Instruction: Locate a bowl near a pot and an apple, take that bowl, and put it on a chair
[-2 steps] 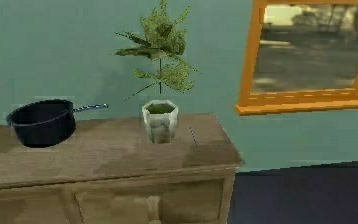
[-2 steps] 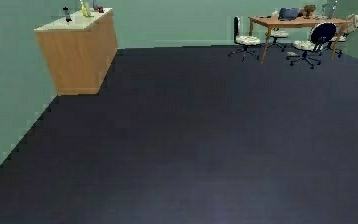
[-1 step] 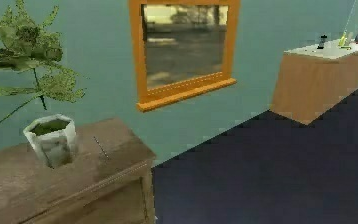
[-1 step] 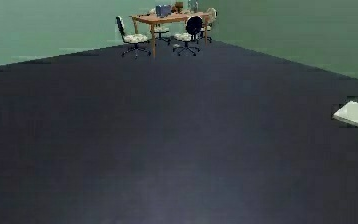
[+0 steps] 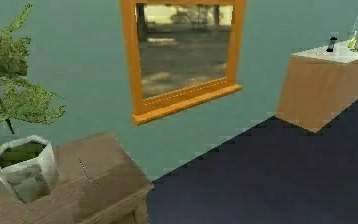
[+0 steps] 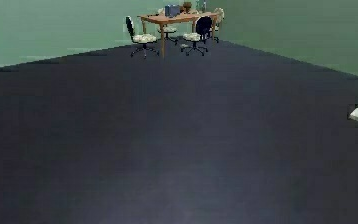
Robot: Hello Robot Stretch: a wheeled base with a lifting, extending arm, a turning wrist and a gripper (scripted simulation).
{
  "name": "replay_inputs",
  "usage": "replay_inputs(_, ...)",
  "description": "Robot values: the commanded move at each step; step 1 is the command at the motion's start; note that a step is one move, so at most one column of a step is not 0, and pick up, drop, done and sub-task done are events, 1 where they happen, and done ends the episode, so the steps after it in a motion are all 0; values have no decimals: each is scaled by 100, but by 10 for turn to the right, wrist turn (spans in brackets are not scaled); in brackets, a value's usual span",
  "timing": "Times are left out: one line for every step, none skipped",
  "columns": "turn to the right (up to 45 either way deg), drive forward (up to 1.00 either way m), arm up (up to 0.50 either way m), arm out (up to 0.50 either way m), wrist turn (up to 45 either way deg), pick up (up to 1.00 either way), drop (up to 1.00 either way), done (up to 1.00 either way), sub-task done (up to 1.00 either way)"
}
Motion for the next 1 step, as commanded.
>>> replay_inputs(270, 0, 0, 0, 0, 0, 0, 0, 0)
